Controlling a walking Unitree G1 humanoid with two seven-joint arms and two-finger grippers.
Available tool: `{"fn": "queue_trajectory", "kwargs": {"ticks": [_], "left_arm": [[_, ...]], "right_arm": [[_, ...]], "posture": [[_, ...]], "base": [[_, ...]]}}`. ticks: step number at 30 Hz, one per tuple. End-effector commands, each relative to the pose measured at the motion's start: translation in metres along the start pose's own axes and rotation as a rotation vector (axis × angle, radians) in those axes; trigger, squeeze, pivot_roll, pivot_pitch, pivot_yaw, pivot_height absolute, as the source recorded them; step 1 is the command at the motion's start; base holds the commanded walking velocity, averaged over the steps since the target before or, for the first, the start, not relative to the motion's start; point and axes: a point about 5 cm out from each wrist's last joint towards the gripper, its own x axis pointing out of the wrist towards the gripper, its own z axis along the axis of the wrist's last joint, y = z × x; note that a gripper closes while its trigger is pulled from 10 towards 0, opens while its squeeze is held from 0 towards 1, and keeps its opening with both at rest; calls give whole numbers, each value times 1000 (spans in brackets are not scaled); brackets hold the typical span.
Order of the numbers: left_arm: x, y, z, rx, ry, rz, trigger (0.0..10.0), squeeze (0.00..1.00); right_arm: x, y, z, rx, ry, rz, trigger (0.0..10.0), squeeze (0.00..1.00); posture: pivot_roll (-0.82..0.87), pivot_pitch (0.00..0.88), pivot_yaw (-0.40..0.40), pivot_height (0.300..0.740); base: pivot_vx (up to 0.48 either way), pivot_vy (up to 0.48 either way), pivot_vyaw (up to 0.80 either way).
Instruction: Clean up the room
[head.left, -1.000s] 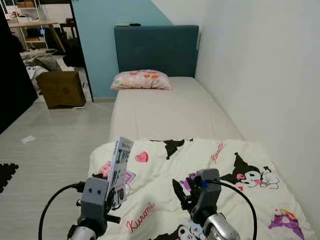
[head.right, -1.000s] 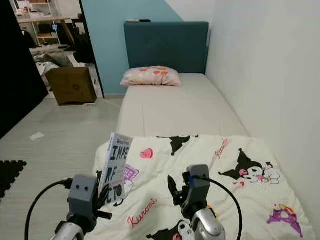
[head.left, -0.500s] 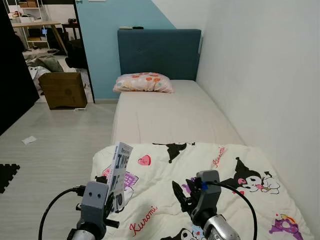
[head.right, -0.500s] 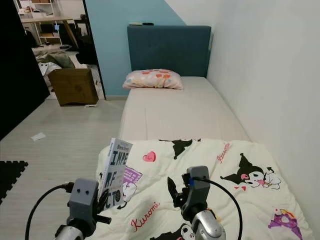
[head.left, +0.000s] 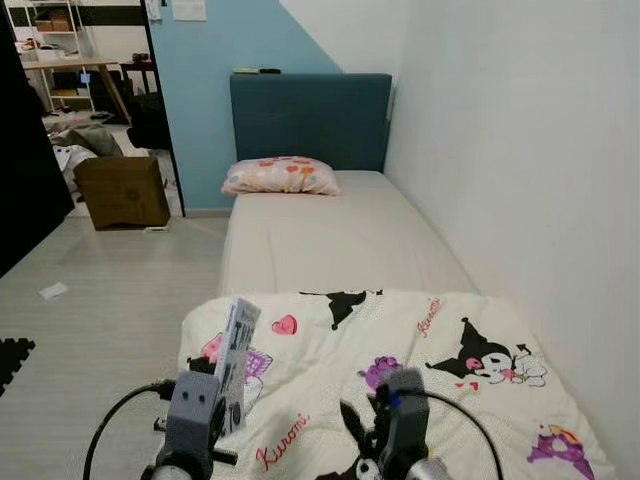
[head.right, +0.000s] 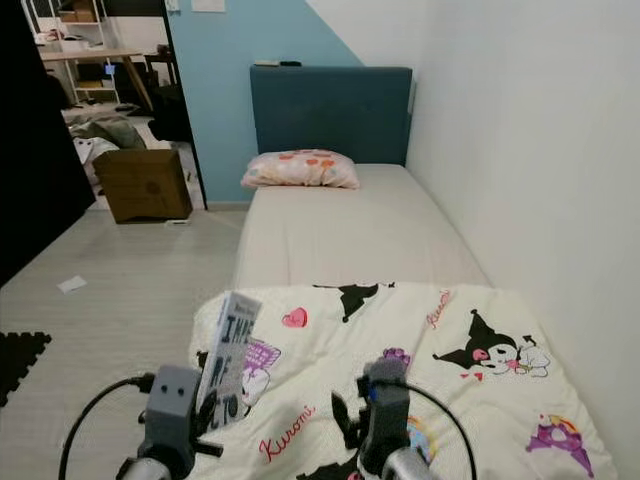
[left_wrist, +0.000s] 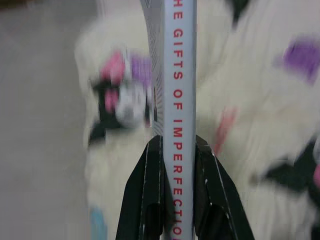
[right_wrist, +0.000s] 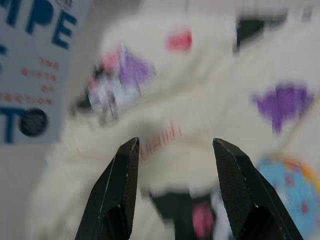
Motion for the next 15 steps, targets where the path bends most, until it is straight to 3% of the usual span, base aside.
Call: {"fn": "queue_trajectory", "kwargs": {"ticks": [1,5,9,15], "left_arm": [[-6,0,-21,15,81,2,10000,0],[-20,-4,-56,23,225,-5,10000,0],[-34,-4,-77,48,294,-23,10000,0],[-41,-3,-87,42,309,8,10000,0]], "right_arm": [[-4,2,-20,0,71,-12,10000,0],[-9,1,-52,-18,204,-59,10000,0],[-15,-2,-69,-58,269,-65,10000,0],[-21,-7,-80,-75,303,-90,10000,0]], "posture": [[7,118,-8,740],[16,130,-3,740],[13,138,-3,740],[20,143,-13,740]], "base": [[0,0,0],[0,0,0],[0,0,0],[0,0,0]]}}
